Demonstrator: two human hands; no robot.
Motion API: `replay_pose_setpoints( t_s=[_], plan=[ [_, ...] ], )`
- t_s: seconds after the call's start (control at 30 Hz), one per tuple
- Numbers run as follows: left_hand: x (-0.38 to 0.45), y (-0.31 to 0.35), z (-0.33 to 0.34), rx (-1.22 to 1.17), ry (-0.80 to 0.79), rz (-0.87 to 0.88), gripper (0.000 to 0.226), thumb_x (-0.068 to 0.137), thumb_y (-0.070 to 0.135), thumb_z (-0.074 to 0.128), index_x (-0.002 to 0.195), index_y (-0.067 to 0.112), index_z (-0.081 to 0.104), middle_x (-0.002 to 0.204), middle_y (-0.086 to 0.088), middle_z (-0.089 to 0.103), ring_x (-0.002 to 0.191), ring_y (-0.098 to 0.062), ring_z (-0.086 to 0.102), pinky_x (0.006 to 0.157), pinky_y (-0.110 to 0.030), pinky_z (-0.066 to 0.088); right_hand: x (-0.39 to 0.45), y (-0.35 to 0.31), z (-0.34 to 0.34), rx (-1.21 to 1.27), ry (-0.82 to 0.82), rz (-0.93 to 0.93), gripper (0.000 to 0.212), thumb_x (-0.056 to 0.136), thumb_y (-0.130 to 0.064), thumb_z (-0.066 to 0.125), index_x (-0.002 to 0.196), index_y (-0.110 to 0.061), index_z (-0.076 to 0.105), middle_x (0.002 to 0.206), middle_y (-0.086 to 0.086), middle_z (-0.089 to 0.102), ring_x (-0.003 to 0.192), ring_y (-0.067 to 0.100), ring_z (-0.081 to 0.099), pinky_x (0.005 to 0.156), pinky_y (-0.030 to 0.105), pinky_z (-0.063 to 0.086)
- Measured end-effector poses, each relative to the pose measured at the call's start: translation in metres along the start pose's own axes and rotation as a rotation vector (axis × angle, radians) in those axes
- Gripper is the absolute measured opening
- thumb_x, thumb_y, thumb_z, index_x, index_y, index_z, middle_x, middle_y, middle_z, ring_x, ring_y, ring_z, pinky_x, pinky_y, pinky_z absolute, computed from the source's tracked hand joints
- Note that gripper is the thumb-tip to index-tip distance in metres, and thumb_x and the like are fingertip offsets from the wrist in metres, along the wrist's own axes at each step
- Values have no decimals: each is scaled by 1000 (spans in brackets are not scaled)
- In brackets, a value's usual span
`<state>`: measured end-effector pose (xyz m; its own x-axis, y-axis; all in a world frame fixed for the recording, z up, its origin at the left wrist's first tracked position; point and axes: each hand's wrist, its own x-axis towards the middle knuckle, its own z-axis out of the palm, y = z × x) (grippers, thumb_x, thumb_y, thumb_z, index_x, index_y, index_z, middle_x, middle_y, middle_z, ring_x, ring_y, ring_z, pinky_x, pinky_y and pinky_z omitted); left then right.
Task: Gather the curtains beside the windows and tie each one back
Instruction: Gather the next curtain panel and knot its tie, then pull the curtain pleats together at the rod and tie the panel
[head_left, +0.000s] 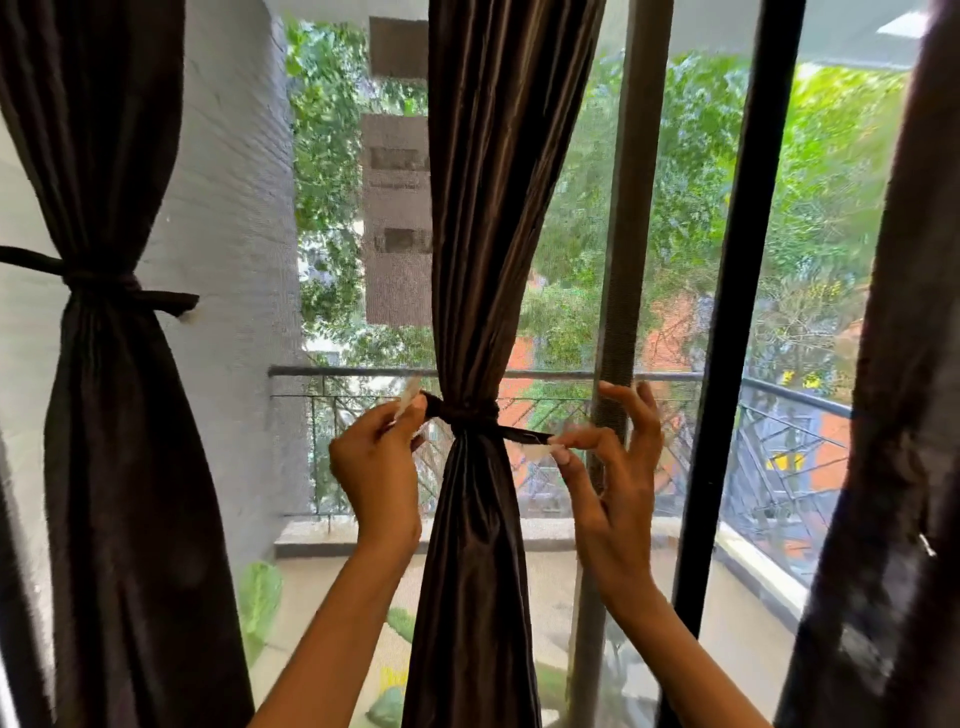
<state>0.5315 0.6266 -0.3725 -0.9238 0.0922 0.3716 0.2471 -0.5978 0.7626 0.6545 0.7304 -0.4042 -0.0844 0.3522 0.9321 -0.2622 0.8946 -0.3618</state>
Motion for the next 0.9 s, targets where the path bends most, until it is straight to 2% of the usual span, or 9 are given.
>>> replay_pose_setpoints(
  t_s=[0.07,0.17,0.3,0.37,0.43,0.53,0.63,0.77,0.9],
  plan=[
    [-3,-6,-3,151,38,208,6,84,13,69,78,13,71,68,9,66,65,3,57,66,-21,50,0,6,6,57,-6,81,4,89,-29,57,85,-28,59,136,-16,41,144,18,20,111,61,18],
    [-7,-11,-7,291,-65,513,5,87,17,66,91,14,68,87,8,66,81,3,59,75,-20,51,5,20,7,22,-54,76,7,92,-22,53,91,-25,60,134,-10,48,142,15,27,110,56,27],
    [-9,-5,3,428,-210,799,30,90,12,54,119,8,60,119,-4,61,113,-9,53,99,-15,38,15,31,0,-154,-58,-39,19,95,-17,44,103,-25,59,138,-2,48,139,17,32,105,63,30],
    [-13,1,16,473,-262,983,40,88,4,51,128,5,53,130,-7,54,124,-17,47,107,-25,35,22,35,-10,-240,-45,-99,26,92,-13,40,105,-18,62,138,2,49,138,20,35,103,62,31],
    [-19,7,37,475,-333,1112,38,88,1,50,126,5,53,132,-9,53,125,-22,47,107,-36,37,32,41,-28,-353,-28,-152,29,91,-12,38,107,-14,63,139,3,48,136,20,36,103,60,30],
    [-33,16,76,450,-419,1185,32,88,-1,53,119,2,59,129,-12,57,123,-26,49,103,-46,40,58,48,-69,-528,-2,-224,29,91,-13,38,108,-12,62,138,5,49,136,19,37,105,58,30],
    [-53,22,125,406,-470,1196,30,86,-2,54,115,0,61,124,-13,60,117,-28,53,99,-49,42,97,54,-130,-688,52,-289,30,90,-15,41,108,-8,64,135,11,53,130,24,42,104,57,31],
    [-87,29,198,375,-512,1136,30,84,3,52,113,4,60,116,-12,62,111,-24,51,99,-38,40,150,53,-227,-839,201,-336,28,88,-15,45,107,-6,63,134,11,54,128,26,44,109,50,27],
    [-124,34,274,372,-498,1105,31,85,17,47,111,7,60,109,-10,63,106,-22,49,92,-31,38,206,55,-321,-894,302,-365,24,87,-14,49,107,-7,62,134,9,53,127,26,46,106,54,31]
  ],
)
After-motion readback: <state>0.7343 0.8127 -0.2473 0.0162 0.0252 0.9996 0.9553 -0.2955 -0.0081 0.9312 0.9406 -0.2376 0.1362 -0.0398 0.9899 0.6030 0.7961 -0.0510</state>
